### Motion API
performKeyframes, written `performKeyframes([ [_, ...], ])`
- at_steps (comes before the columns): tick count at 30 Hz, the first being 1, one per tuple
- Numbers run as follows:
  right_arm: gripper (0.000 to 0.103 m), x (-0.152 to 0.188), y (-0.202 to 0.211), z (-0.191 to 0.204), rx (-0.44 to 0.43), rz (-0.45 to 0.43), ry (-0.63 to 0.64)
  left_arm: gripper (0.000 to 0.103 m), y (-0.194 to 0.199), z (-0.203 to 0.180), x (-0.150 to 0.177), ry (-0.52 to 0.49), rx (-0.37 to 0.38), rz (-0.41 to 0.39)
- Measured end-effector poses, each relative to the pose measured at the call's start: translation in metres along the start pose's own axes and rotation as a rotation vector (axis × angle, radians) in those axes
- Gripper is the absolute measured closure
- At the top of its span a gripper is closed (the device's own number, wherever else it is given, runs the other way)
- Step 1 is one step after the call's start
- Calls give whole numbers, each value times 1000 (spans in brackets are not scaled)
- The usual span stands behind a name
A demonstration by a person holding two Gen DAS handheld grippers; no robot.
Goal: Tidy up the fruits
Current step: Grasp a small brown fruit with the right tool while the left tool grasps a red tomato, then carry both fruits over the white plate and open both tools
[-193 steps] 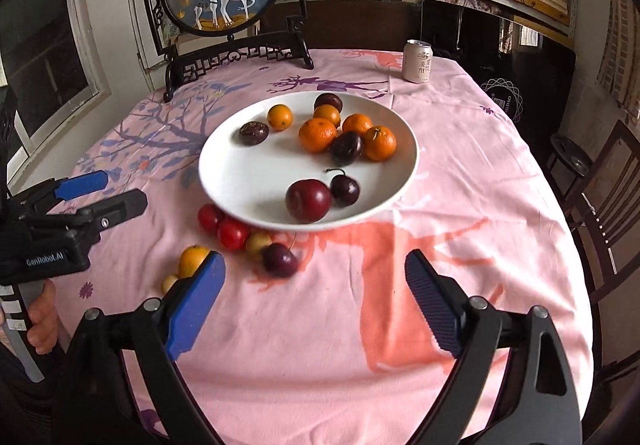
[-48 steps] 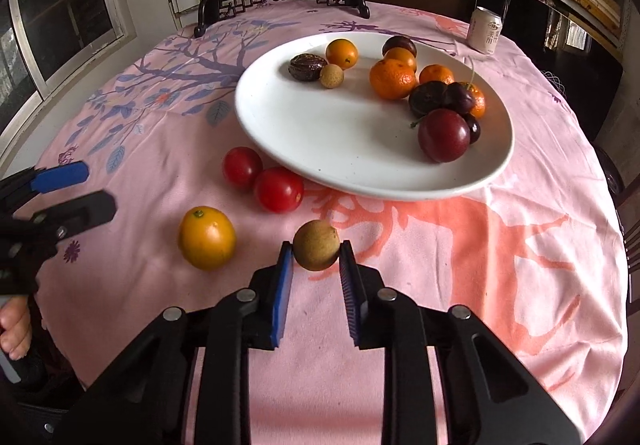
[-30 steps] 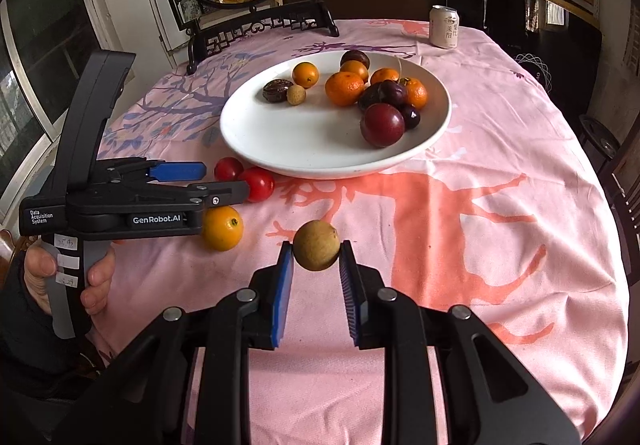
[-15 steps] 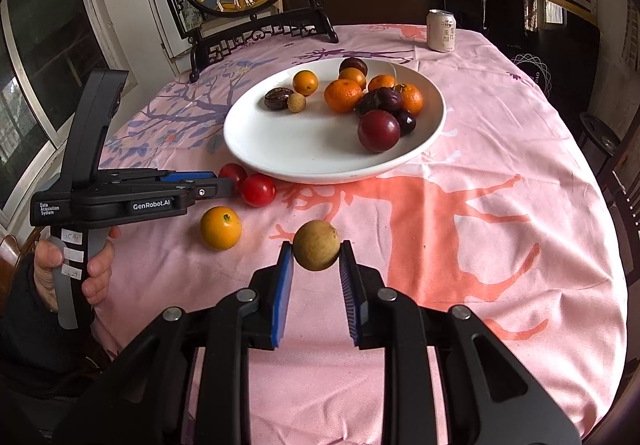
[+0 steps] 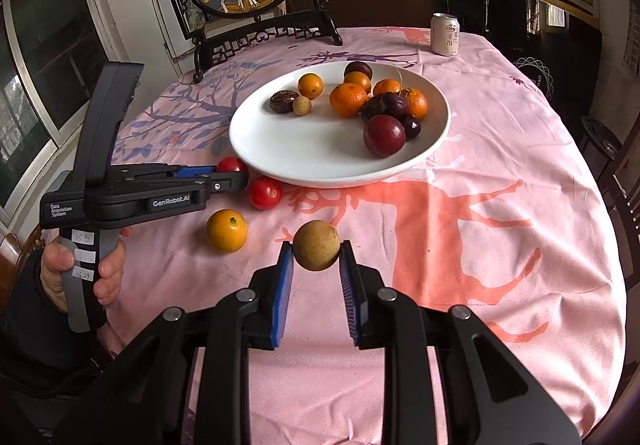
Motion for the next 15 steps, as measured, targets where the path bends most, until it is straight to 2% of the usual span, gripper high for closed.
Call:
performKeyframes([
  [8,78,-8,5,9,-1,-22,15,73,48,-21,13,-11,29,-70],
  [15,78,-28,-2,15,24,-36,42,73,55,-22,-11,-8,-1,-72],
])
Point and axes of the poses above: each gripper's, at about its wrist camera, not at the fingertips, and y roughly against the way its jaws point, z to its left, x to its underside, the point moved 3 cm from there along -y, roughly the way its jaws point, and after that the axes turned 6 degrees about x, right-handed, at the moved point
